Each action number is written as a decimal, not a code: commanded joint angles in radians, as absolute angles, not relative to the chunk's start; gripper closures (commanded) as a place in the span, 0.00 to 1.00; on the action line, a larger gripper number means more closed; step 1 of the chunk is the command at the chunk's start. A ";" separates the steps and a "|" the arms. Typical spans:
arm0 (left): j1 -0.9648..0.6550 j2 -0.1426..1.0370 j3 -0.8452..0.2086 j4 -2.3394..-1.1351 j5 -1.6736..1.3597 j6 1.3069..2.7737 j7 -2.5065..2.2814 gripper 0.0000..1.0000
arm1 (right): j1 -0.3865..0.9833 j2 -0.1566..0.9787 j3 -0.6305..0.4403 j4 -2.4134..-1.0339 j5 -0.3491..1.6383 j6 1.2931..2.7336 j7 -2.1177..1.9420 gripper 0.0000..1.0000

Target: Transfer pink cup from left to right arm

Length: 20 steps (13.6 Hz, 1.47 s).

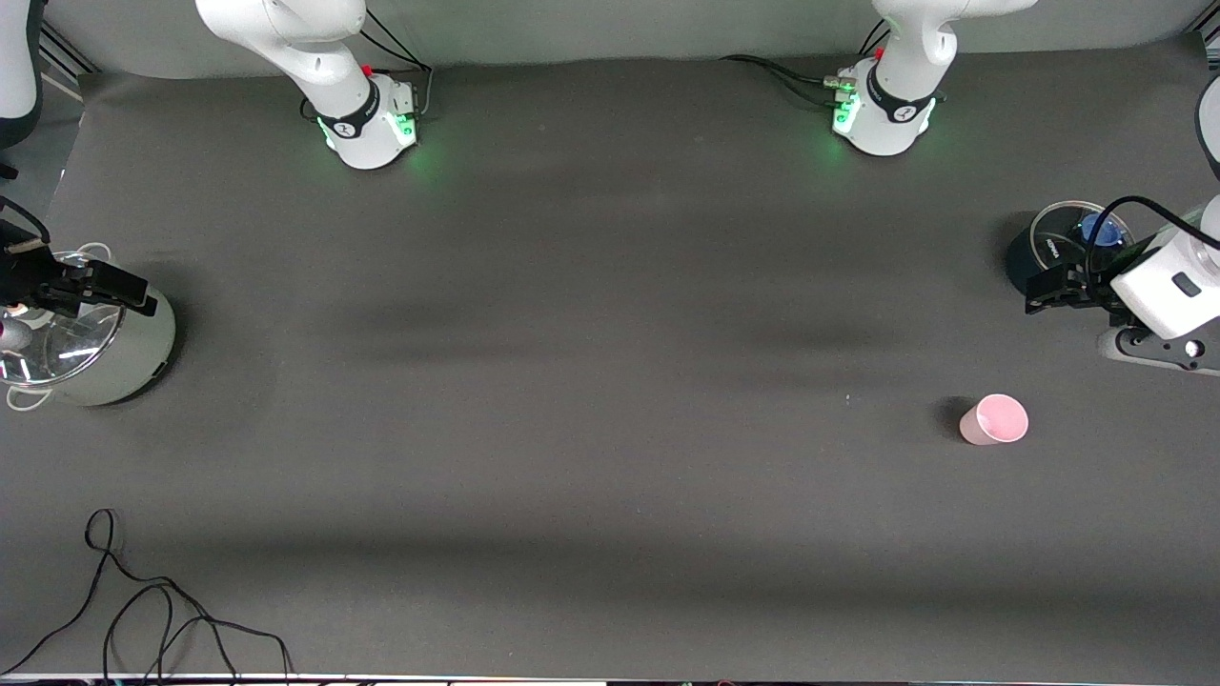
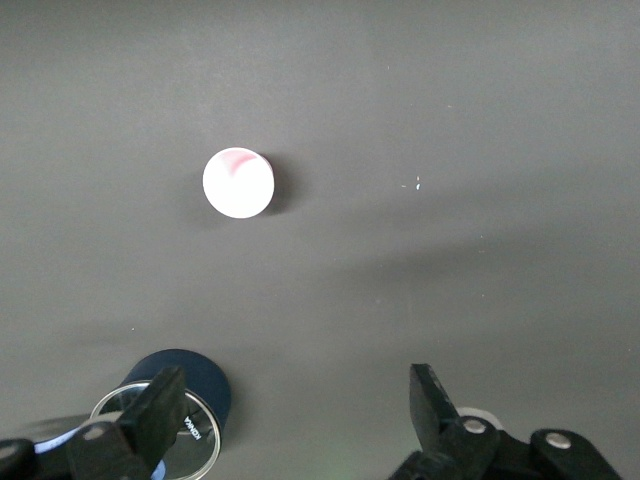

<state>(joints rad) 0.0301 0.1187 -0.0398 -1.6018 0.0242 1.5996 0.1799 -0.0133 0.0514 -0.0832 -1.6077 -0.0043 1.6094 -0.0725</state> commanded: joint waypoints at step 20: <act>0.492 0.579 -0.044 -1.493 -0.512 1.717 1.788 0.03 | -0.006 0.040 -0.086 -1.606 -0.018 1.617 -0.075 0.00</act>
